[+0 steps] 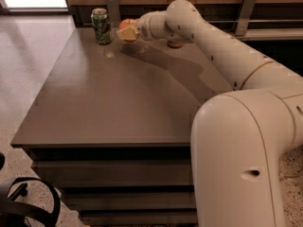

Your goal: Move apple near green can

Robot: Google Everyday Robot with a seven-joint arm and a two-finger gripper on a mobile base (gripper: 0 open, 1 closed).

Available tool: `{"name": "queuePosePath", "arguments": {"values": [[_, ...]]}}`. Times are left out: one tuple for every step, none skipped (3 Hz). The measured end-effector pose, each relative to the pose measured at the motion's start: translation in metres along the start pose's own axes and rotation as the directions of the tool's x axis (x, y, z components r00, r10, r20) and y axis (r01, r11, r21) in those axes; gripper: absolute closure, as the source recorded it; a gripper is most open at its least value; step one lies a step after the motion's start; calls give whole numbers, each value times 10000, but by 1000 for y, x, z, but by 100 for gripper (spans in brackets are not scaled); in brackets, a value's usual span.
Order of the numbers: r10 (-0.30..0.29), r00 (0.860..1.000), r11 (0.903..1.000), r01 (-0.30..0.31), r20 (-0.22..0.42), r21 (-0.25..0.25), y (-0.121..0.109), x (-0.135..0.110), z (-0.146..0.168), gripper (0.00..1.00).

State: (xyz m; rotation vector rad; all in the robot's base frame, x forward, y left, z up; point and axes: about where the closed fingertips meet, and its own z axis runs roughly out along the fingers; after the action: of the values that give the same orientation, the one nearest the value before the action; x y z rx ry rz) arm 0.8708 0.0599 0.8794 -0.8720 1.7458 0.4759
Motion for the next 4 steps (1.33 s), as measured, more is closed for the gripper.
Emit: {"name": "queuePosePath", "arguments": {"values": [[-123,9996,9999,126,-264,86,-6,3,13,100],[-133,9978,9998,142,-643,149,-3,14,19,100],[-52,9944,10000,53,-1054,6,2,30,27,100],[-51,9945,10000,49,-1049,-21,4,30,29,84]]}}
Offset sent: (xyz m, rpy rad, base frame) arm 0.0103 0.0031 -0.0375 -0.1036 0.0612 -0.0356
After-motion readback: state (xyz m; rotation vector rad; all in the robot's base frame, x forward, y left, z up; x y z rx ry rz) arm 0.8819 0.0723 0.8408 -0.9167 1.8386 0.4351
